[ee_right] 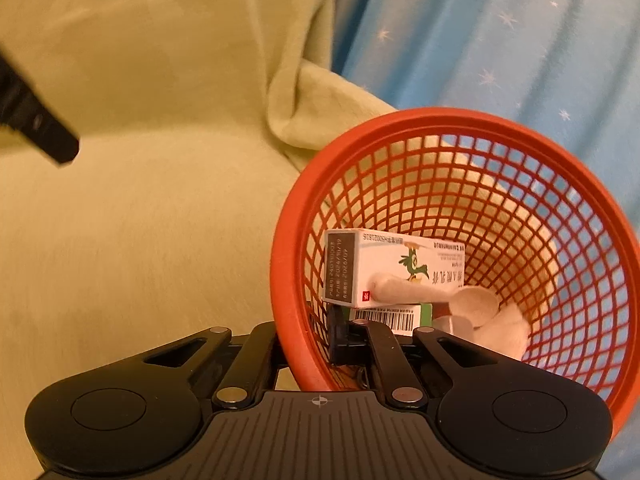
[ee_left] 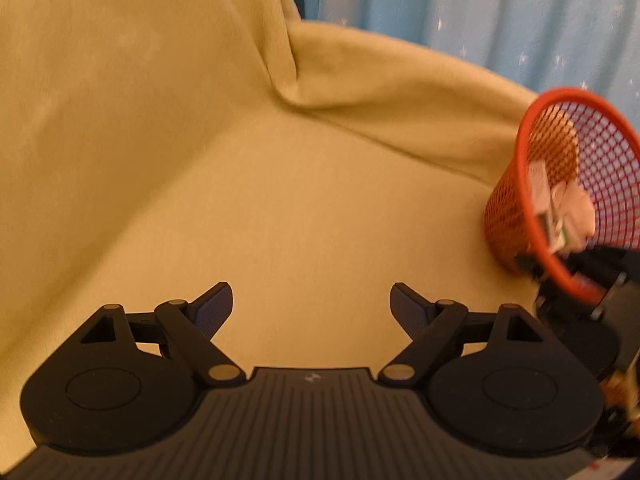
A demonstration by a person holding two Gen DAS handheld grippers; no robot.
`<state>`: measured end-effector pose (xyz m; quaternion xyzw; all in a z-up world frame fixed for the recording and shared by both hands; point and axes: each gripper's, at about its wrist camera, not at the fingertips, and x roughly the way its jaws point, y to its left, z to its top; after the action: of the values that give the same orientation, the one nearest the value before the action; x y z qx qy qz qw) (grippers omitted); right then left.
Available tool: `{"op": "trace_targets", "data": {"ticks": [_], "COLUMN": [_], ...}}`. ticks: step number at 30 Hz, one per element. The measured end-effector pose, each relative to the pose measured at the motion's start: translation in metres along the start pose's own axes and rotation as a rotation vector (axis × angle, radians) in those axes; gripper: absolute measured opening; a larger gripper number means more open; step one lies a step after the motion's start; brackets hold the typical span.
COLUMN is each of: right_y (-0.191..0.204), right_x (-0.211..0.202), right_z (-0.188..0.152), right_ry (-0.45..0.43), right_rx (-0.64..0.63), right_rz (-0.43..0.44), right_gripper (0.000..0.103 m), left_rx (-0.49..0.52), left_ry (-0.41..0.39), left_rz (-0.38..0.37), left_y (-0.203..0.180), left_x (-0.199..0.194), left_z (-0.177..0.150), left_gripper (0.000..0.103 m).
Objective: Organize objects
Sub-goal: 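Carry the filled orange basket off the sofa down to the floor with the right gripper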
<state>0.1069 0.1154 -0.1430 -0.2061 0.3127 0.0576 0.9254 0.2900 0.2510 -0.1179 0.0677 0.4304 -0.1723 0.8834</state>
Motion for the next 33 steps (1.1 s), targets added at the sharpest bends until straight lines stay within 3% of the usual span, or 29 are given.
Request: {"op": "trace_targets", "data": {"ticks": [6, 11, 16, 27, 33], "right_y": [-0.026, -0.054, -0.082, -0.106, -0.131], "right_x": [-0.007, -0.005, 0.000, -0.002, -0.031], "right_z": [-0.005, -0.011, -0.011, 0.005, -0.013], "right_ry": [-0.018, -0.040, -0.054, 0.118, 0.171], "right_rx": [-0.155, -0.312, -0.442, -0.731, -0.844], "right_rz": [0.065, 0.196, 0.350, 0.549, 0.664], "right_gripper": [0.000, 0.000, 0.000, 0.002, 0.002], "left_rx": [-0.023, 0.022, 0.019, -0.113, -0.210], "left_ry": [0.021, 0.056, 0.157, 0.321, 0.334], "left_rz": [-0.010, 0.018, 0.045, 0.032, 0.039], "left_y": [-0.017, -0.052, -0.078, -0.114, -0.151], "left_x": [0.007, 0.025, 0.042, 0.012, -0.016], "left_z": [-0.013, -0.008, 0.000, 0.019, 0.016], "left_gripper": [0.083, 0.083, 0.082, 0.082, 0.082]}}
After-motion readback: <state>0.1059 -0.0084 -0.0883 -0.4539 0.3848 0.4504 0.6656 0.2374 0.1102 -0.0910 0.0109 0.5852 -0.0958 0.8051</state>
